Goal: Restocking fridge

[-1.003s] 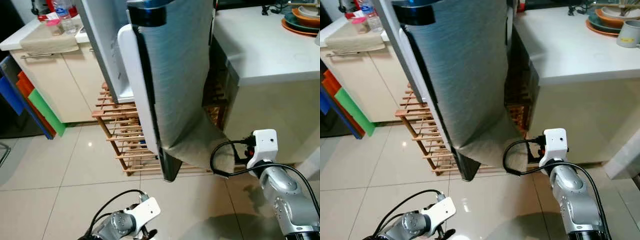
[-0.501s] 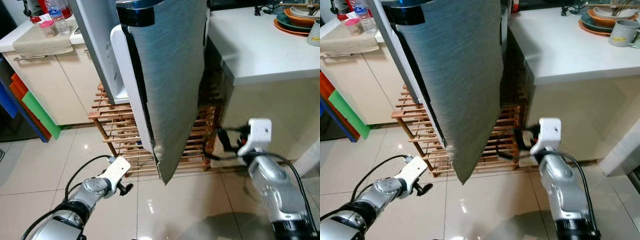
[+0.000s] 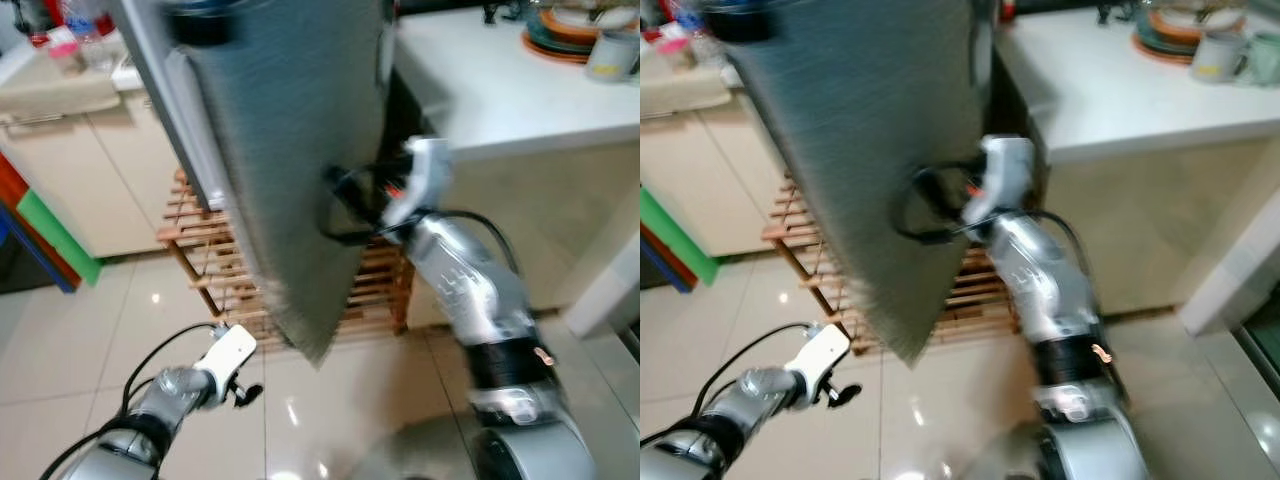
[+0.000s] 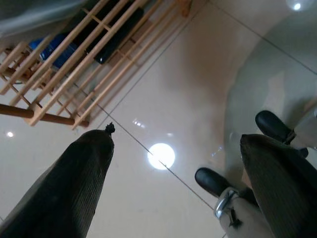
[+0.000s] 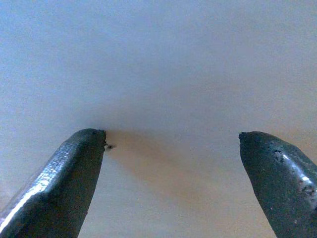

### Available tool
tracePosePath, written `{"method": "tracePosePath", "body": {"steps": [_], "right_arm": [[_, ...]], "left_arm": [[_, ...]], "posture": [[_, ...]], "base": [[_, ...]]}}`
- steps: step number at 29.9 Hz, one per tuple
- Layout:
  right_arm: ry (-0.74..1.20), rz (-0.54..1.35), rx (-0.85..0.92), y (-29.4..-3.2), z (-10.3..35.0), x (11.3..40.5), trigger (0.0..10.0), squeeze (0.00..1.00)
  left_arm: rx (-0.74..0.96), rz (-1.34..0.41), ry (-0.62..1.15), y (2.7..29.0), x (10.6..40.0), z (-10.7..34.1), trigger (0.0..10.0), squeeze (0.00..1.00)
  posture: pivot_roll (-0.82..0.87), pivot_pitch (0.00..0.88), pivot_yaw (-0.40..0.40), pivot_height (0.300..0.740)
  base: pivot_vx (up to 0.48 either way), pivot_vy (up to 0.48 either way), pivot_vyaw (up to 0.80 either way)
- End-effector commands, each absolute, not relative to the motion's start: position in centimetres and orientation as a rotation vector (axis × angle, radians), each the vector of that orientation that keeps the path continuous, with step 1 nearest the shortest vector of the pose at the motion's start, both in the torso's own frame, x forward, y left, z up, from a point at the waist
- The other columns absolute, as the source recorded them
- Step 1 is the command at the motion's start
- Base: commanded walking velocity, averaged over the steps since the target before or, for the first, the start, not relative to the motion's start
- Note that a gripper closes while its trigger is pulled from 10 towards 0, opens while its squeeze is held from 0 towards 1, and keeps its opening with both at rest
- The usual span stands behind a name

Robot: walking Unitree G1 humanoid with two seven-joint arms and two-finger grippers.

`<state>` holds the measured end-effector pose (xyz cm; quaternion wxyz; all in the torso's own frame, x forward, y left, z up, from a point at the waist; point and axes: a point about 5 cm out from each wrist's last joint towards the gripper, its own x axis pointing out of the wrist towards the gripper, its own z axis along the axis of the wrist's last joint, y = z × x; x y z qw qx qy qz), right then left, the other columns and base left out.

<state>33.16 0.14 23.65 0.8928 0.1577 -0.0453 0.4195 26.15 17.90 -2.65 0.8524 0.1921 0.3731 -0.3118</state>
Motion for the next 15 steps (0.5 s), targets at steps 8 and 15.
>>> {"method": "tracePosePath", "body": {"steps": [8,15], "right_arm": [[-0.132,0.863,0.264,-0.1,22.9,32.3,10.0,0.00],[0.032,0.289,0.231,-12.7,15.6,33.2,10.0,0.00]], "left_arm": [[0.378,-0.686,0.637,16.2,28.7,0.9,10.0,0.00],[0.386,-0.387,0.439,17.5,33.3,6.1,10.0,0.00]], "posture": [[-0.08,0.000,0.106,0.740],[-0.13,0.000,0.118,0.740]], "base": [[0.000,0.000,0.00],[0.000,0.000,0.00]]}}
